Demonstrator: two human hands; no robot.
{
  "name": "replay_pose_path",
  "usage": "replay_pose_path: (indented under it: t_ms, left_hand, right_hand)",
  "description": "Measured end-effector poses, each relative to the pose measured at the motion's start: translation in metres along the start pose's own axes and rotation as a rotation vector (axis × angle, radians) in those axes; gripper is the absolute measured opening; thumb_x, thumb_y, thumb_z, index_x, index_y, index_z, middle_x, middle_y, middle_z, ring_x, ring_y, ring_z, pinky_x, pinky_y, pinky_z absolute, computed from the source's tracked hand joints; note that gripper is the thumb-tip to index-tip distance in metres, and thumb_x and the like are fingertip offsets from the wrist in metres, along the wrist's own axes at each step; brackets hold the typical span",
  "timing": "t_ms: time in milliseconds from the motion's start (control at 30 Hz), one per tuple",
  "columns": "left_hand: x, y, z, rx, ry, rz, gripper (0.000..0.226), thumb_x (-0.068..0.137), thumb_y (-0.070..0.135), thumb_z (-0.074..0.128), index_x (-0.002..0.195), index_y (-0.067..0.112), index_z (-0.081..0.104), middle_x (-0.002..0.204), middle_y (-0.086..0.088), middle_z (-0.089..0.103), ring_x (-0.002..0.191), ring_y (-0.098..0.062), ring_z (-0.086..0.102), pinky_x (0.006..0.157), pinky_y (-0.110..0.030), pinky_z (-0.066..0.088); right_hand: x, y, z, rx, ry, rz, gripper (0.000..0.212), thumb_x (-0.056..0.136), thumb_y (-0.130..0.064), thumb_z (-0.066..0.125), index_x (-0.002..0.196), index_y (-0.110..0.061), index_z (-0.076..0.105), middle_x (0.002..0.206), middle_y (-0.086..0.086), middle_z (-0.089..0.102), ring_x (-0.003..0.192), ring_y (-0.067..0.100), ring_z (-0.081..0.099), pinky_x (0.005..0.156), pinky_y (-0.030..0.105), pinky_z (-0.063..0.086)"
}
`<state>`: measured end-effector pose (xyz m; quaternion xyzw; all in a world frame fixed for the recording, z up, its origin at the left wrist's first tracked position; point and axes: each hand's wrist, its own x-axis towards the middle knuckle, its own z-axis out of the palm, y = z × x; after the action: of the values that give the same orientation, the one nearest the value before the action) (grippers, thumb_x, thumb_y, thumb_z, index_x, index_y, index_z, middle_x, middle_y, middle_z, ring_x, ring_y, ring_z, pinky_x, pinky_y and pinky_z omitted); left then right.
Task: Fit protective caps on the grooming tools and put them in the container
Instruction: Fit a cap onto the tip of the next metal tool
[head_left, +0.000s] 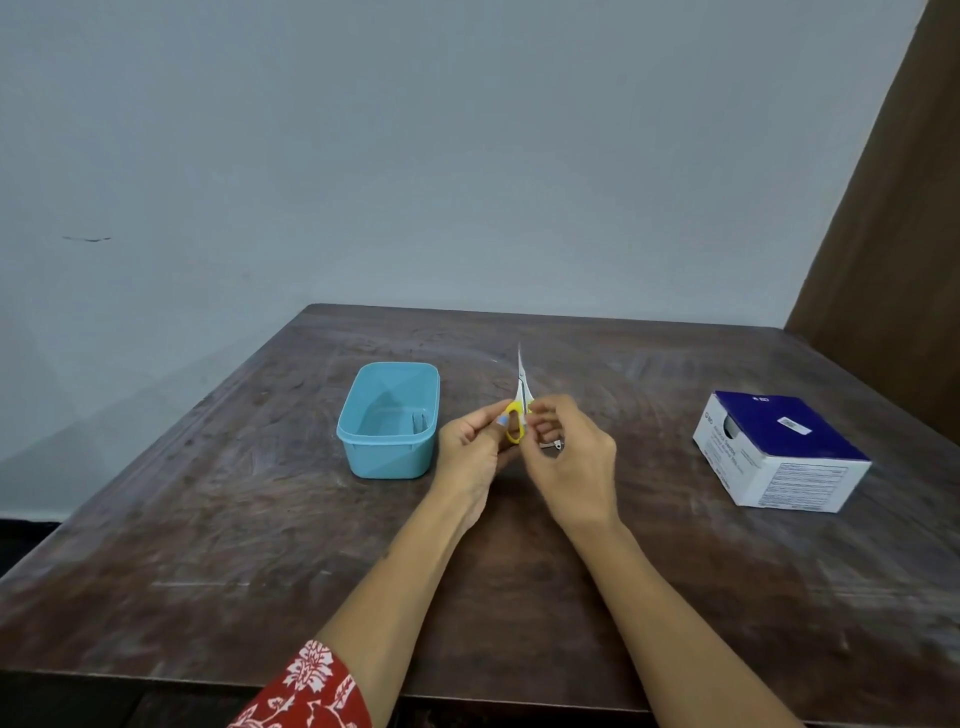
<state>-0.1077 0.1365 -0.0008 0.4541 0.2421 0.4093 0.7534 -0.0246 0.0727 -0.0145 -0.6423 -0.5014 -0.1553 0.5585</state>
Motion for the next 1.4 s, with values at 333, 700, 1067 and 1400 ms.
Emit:
replay_pose_path:
  t_ms: [333,700,1067,1400]
  left_hand:
    - [-0.002,-0.001,0.000,0.041,-0.058,0.024,0.021,0.092,-0.002,0.050,0.105,0.002,0.065,0.092,-0.012,0.070,0.084,-0.017,0.066,0.068,-0.023,0.058]
    - [-0.002,-0.002,-0.001,0.122,-0.046,0.029,0.019,0.091,0.000,0.053,0.102,0.005,0.067,0.095,-0.010,0.071,0.089,-0.017,0.067,0.075,-0.025,0.058]
    - [-0.001,-0.004,-0.001,0.119,-0.032,0.044,0.020,0.091,0.000,0.052,0.102,0.005,0.068,0.095,-0.011,0.071,0.088,-0.017,0.068,0.073,-0.026,0.059]
    - [-0.004,-0.002,0.001,0.141,-0.073,-0.027,0.020,0.091,0.001,0.052,0.105,0.000,0.066,0.097,-0.015,0.070,0.088,-0.019,0.066,0.070,-0.026,0.059]
  right_hand:
    - [0.002,0.001,-0.002,-0.017,0.022,-0.047,0.012,0.077,0.004,0.071,0.087,-0.003,0.073,0.086,0.008,0.066,0.070,0.013,0.062,0.067,0.006,0.045]
    - [0.002,-0.004,-0.007,-0.110,-0.011,-0.123,0.014,0.074,0.005,0.072,0.085,-0.004,0.072,0.081,0.008,0.070,0.074,0.023,0.064,0.068,0.025,0.050]
    - [0.003,-0.002,-0.008,-0.075,0.008,-0.067,0.015,0.074,0.007,0.070,0.085,-0.003,0.072,0.080,0.007,0.069,0.072,0.020,0.063,0.064,0.029,0.052]
    - [0.003,-0.001,-0.005,-0.053,0.070,-0.069,0.023,0.076,0.005,0.070,0.097,-0.004,0.070,0.084,0.008,0.069,0.073,0.017,0.063,0.068,0.022,0.050]
